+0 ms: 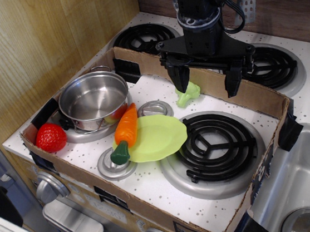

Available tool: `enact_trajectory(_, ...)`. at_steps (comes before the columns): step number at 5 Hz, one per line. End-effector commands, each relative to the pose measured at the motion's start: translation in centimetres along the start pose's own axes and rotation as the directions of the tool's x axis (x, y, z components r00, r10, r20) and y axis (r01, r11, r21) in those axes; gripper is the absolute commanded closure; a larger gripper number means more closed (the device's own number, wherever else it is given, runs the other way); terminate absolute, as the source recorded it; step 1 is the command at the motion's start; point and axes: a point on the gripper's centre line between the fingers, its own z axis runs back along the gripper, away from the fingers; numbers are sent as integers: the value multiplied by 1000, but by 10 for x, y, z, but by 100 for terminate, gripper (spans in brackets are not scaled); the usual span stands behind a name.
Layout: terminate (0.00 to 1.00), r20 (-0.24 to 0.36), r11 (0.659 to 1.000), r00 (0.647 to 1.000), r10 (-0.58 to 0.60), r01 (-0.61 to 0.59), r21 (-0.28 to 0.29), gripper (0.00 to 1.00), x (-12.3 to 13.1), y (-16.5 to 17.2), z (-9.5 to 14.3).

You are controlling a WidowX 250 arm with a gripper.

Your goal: Take carrot off plate

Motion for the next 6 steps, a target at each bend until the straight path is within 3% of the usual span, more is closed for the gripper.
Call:
enact_trajectory(1, 0, 0, 1000, 1000, 0, 0, 0, 0, 0, 0, 0)
enact_trajectory(2, 0, -33, 989, 993, 116, -113, 99, 0, 2, 4, 6)
enact_trajectory(3, 0, -14, 964, 984, 180, -174, 200, 0, 2, 5, 13)
enact_trajectory(5, 0, -94, 908, 933, 348, -311, 280, 0, -6, 34, 10)
enact_trajectory(6, 0, -108, 917, 943, 314, -272, 291, 0, -7, 49, 5)
